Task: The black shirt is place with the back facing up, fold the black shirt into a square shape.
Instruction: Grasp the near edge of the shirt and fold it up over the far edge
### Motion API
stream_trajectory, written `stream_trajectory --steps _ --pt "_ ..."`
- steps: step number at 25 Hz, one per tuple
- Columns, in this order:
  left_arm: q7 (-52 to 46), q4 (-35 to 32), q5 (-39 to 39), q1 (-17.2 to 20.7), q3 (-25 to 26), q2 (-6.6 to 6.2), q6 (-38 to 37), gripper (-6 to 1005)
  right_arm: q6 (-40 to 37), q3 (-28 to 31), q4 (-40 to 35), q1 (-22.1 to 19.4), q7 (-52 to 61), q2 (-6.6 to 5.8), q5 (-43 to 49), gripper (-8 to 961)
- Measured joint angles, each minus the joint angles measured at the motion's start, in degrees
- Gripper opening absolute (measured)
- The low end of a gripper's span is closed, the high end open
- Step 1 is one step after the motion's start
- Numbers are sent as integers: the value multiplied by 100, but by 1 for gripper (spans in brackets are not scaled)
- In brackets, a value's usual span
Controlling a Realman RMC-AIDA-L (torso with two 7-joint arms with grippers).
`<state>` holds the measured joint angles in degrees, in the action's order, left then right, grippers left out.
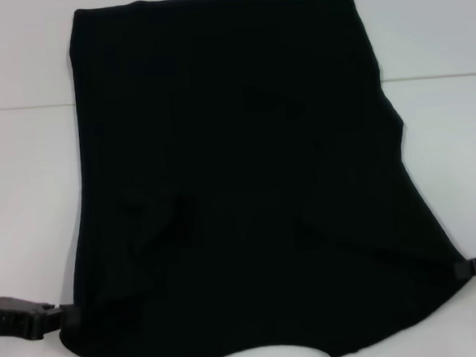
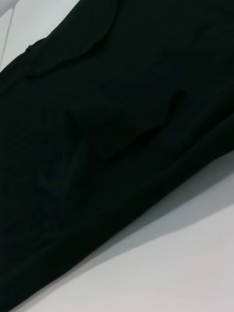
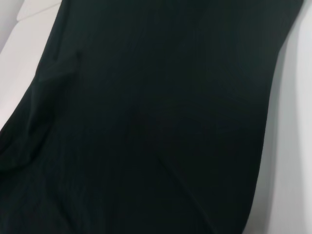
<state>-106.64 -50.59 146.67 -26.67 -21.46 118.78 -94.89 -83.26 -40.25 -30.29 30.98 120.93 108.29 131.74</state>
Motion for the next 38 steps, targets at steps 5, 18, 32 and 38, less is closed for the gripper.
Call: stream_trajectory --steps 5,18,32,38 --pt "-25 -32 16 29 140 -74 -481 13 -307 16 -5 -209 -353 -61 0 57" --pt "141 -96 328 181 300 -107 -1996 14 -1372 153 -317 -1037 -1239 -118 14 57" --pt "-201 525 -109 -745 318 -369 -819 13 -1159 1249 -298 -349 -1641 126 88 56" --pt "-554 1061 -252 -1493 315 -561 975 14 -231 1650 -184 426 -1526 218 82 56"
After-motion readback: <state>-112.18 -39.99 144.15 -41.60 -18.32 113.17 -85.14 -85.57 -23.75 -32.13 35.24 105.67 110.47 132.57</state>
